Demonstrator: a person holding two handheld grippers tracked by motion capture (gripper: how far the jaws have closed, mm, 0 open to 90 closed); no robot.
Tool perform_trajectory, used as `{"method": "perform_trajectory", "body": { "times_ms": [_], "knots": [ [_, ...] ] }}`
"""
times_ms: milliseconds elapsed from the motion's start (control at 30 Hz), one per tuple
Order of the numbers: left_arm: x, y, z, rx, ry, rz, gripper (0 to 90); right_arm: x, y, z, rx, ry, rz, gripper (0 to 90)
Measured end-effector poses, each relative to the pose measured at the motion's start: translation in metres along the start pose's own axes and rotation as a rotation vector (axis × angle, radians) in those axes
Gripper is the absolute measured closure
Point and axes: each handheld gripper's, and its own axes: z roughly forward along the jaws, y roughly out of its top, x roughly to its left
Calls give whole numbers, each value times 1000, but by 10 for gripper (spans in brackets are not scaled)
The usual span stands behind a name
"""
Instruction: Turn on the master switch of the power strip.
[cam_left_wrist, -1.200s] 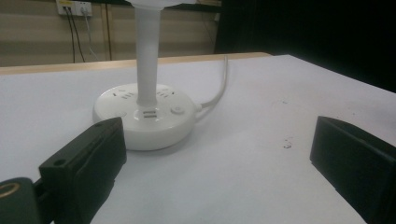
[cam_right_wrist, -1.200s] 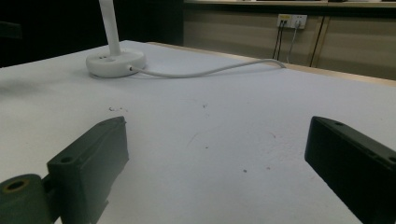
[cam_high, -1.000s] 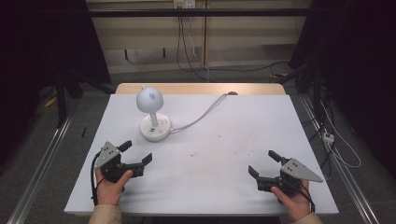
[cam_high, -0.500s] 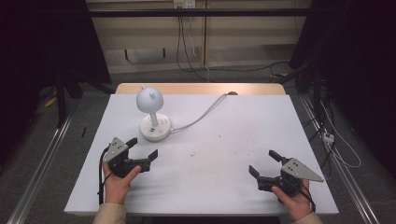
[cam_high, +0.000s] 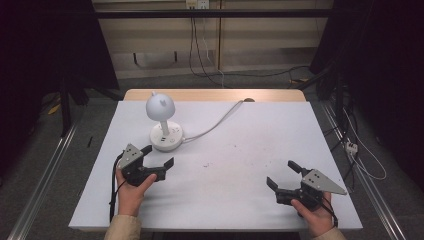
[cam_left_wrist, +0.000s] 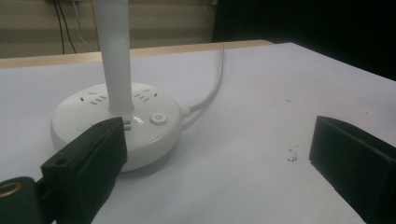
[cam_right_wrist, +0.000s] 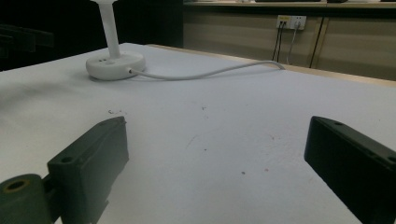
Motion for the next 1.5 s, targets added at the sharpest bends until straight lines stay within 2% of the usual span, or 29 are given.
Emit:
{"method": "perform_trajectory", "body": {
  "times_ms": [933,1500],
  "knots": [
    [2,8,10,-27,2,-7,47,2,0,1,-2,9,-3,60],
    [3,9,21,-14,7,-2,60,2,0,1,-1,9,-2,61]
  ]
}}
